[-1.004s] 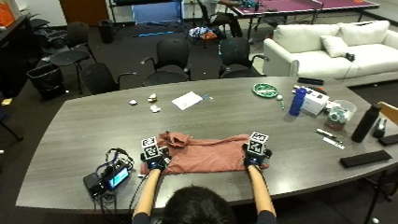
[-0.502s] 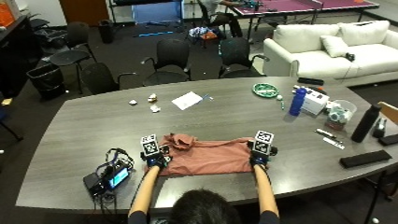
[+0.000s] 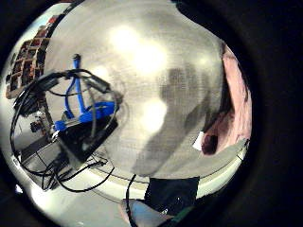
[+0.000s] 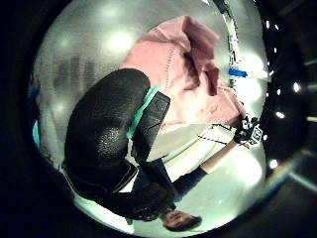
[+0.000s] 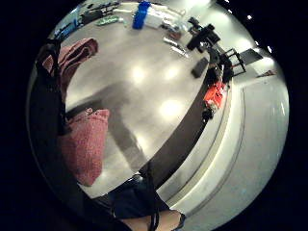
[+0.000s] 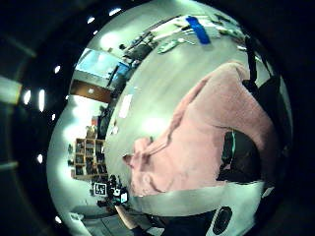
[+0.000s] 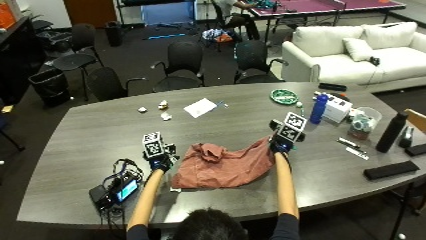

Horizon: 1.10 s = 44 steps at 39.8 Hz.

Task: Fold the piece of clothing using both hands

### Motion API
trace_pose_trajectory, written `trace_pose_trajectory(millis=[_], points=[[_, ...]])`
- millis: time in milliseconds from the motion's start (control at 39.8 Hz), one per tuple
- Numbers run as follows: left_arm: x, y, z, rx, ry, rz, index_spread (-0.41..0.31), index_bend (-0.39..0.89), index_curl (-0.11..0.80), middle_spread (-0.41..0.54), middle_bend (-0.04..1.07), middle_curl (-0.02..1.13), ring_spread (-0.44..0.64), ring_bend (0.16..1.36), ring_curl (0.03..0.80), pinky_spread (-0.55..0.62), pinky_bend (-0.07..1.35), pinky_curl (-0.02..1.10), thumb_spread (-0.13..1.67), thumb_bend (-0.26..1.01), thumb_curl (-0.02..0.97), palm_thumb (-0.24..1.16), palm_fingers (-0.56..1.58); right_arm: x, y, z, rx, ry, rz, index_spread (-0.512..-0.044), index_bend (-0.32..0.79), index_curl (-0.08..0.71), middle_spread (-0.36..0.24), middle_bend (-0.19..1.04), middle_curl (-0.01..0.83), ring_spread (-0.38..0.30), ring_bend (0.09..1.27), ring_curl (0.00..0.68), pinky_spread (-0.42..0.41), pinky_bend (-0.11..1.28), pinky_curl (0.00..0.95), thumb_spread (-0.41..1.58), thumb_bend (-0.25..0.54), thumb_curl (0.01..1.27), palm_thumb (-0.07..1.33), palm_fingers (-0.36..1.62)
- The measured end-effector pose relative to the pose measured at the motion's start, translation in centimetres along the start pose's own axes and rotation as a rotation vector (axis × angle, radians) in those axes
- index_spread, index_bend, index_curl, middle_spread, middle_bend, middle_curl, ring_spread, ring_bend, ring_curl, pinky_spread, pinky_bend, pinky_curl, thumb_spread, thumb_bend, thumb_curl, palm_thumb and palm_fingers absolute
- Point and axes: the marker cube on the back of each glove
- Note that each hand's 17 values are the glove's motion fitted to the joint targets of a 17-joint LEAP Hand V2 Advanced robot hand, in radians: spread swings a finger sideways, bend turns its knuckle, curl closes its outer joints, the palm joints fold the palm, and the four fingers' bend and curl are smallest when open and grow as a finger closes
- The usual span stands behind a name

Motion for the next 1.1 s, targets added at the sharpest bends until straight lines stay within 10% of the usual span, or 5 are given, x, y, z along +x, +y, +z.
trace_pose_trajectory(millis=[276, 778, 1105], points=[[-1.8, -0.5, -4.7, 0.257, 0.074, 0.089, 0.008, 0.18, 0.234, 0.271, 0.2, 0.31, 0.44, 0.63, 0.31, 0.41, 0.45, 0.35, 1.19, 0.0, 0.261, 0.13, 0.04, -15.3, 7.2, -8.2, 0.107, -0.067, -0.233, -0.236, 0.16, 0.377, -0.213, 0.32, 0.508, -0.235, 0.65, 0.478, -0.327, 0.65, 0.415, 0.61, -0.034, 0.59, 1.0, 1.29], [-10.6, 3.5, -8.3, 0.434, 0.222, 0.023, -0.018, 0.18, 0.316, 0.211, 0.18, 0.33, 0.4, 0.59, 0.287, 0.41, 0.31, 0.31, 1.28, 0.0, 0.28, 0.27, 0.16, -40.1, 32.4, 5.1, -0.209, 0.195, -0.798, -0.242, 0.09, 0.356, -0.223, 0.26, 0.498, -0.251, 0.62, 0.469, -0.347, 0.67, 0.416, 0.46, -0.035, 0.65, 0.98, 1.16], [-12.0, 4.6, -9.1, 0.415, 0.217, -0.043, -0.022, 0.17, 0.334, 0.215, 0.18, 0.32, 0.41, 0.56, 0.278, 0.42, 0.29, 0.32, 1.3, -0.01, 0.288, 0.31, 0.17, -38.2, 28.4, 2.4, -0.079, 0.041, -0.879, -0.239, 0.11, 0.325, -0.21, 0.25, 0.504, -0.237, 0.61, 0.467, -0.325, 0.68, 0.421, 0.54, -0.031, 0.66, 0.97, 1.18]])
